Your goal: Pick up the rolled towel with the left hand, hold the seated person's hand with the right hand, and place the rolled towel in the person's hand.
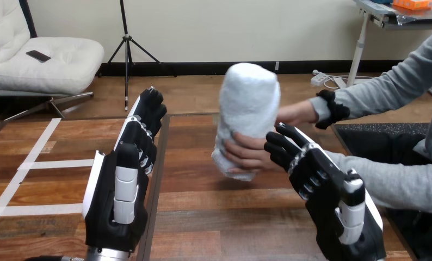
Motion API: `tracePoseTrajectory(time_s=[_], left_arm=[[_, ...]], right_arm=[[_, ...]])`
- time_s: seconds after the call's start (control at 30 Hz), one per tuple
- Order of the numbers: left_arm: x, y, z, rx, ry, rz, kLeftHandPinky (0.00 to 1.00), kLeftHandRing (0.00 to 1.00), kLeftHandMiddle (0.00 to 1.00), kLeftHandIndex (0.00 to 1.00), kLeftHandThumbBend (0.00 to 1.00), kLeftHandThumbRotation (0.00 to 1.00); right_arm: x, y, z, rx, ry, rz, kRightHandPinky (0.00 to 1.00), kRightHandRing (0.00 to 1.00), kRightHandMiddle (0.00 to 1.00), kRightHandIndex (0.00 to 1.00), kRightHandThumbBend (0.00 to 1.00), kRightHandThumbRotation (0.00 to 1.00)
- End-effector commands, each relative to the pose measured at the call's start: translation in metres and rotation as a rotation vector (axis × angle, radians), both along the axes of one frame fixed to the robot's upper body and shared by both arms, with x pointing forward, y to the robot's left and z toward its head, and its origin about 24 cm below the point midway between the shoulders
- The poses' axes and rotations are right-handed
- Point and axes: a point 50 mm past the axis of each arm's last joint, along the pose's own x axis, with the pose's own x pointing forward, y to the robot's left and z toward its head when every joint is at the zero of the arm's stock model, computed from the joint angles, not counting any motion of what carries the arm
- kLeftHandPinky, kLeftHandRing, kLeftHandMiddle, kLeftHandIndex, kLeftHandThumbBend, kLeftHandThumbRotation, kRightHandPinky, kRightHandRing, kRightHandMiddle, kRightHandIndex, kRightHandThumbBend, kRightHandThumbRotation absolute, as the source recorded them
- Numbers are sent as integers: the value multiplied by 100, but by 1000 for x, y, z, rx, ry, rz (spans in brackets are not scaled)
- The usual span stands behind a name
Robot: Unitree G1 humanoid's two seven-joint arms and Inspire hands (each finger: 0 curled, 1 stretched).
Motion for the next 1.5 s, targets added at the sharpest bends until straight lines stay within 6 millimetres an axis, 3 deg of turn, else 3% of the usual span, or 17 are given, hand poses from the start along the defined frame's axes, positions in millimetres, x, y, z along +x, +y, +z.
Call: tracePoseTrajectory(time_s=[0.0,0.7,1.47], left_arm=[[-7,-9,0,-16,-14,-14,96,94,94,93,75,100],[-12,-16,-3,-37,-32,-24,88,90,92,92,73,99],[-10,-15,-3,-21,-34,-38,92,93,94,96,71,100]], right_arm=[[3,4,18,49,-96,-11,91,88,87,88,99,100],[3,7,17,86,-106,-19,91,90,89,90,98,100],[3,9,17,73,-115,-16,89,88,88,88,95,100]])
